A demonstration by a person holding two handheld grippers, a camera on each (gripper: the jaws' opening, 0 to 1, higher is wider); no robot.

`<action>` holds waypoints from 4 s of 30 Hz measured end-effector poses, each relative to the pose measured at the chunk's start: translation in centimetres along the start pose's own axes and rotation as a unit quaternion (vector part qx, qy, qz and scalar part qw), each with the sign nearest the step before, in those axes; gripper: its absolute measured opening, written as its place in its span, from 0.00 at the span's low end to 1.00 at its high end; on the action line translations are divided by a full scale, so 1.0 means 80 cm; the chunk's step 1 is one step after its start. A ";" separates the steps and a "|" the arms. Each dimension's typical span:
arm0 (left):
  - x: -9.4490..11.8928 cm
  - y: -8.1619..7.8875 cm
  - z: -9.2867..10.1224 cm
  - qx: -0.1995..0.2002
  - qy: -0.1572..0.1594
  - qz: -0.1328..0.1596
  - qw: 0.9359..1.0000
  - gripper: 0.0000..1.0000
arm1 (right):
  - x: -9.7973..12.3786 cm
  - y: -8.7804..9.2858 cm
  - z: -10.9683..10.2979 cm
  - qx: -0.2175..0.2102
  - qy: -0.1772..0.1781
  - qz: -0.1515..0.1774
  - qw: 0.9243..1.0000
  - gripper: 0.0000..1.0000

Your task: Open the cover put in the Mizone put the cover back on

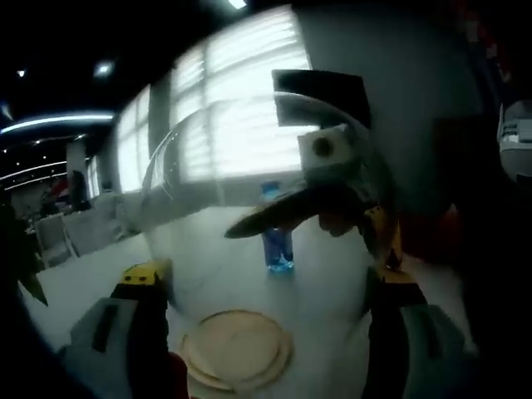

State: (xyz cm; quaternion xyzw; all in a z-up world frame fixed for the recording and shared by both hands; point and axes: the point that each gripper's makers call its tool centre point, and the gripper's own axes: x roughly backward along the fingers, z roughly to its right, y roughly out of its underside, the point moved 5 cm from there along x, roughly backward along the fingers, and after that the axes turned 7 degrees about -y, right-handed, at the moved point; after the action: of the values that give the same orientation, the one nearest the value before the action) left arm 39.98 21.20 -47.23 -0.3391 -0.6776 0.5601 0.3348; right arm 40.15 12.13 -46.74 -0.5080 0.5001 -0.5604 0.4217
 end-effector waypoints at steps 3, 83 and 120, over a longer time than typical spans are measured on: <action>0.002 0.000 0.003 -0.015 0.006 0.000 1.000 0.86 | 0.001 0.002 -0.004 0.013 -0.006 -0.008 1.000 0.90; 0.052 -0.003 0.056 -0.030 0.093 -0.014 0.995 0.79 | 0.021 0.011 -0.064 0.078 -0.103 -0.025 0.991 0.86; 0.061 -0.006 0.059 -0.048 0.142 -0.034 0.988 0.78 | 0.027 0.012 -0.076 0.066 -0.137 -0.030 0.988 0.82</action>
State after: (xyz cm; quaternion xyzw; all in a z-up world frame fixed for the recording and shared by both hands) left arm 33.35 22.66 -47.13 -0.4074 -0.6606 0.4613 0.4299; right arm 33.81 10.67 -47.31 -0.5657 0.3847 -0.5295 0.5016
